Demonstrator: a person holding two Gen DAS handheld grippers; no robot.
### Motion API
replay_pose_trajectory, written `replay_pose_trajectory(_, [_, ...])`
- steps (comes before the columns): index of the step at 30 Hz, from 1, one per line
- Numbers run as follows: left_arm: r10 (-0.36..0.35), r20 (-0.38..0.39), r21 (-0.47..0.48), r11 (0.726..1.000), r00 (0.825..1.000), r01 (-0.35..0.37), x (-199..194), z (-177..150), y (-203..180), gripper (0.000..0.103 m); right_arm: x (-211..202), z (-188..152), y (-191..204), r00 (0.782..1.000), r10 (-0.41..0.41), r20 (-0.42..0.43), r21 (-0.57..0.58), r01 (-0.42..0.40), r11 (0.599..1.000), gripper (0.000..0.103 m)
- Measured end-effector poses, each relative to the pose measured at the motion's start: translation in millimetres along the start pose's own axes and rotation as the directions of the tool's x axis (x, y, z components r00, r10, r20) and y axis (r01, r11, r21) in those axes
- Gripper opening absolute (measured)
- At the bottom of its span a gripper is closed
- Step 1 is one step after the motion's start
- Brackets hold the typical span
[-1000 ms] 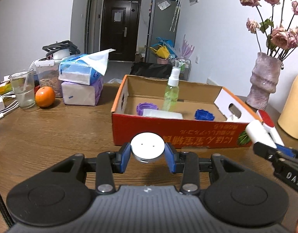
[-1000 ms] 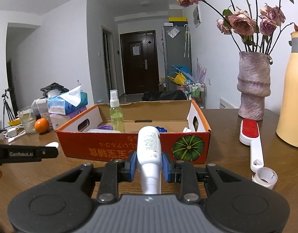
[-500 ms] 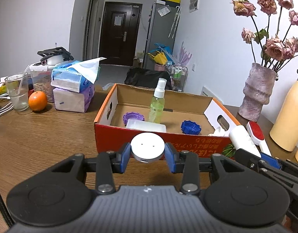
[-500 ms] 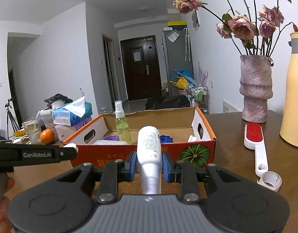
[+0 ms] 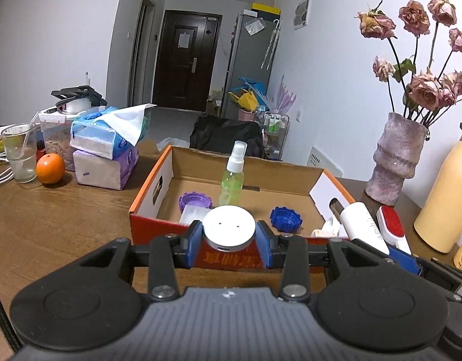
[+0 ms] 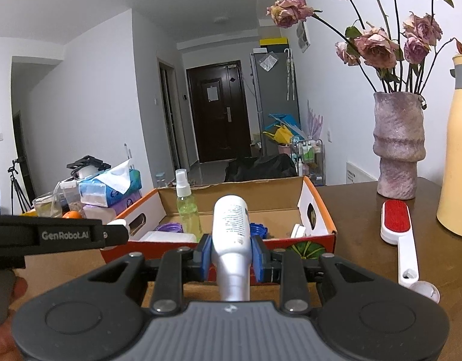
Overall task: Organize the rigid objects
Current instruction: 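Carry the white disc and white tube over the cardboard box with both tools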
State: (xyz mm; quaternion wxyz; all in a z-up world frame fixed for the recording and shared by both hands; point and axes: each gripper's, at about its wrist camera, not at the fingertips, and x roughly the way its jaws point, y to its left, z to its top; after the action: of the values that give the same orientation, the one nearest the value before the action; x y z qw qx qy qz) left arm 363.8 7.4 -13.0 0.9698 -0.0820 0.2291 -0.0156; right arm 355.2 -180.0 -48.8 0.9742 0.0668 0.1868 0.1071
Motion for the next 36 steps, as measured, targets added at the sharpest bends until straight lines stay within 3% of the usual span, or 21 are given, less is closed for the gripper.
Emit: replay_pose_trajectory(36, [-0.009, 0.016, -0.003, 1.0, 1.0, 0.009, 80.1, 36.4, -28.4, 0.039, 73.6, 30.7, -25.9, 0.999, -0.032, 0.016, 0.018, 0.032, 0.999, 0.027])
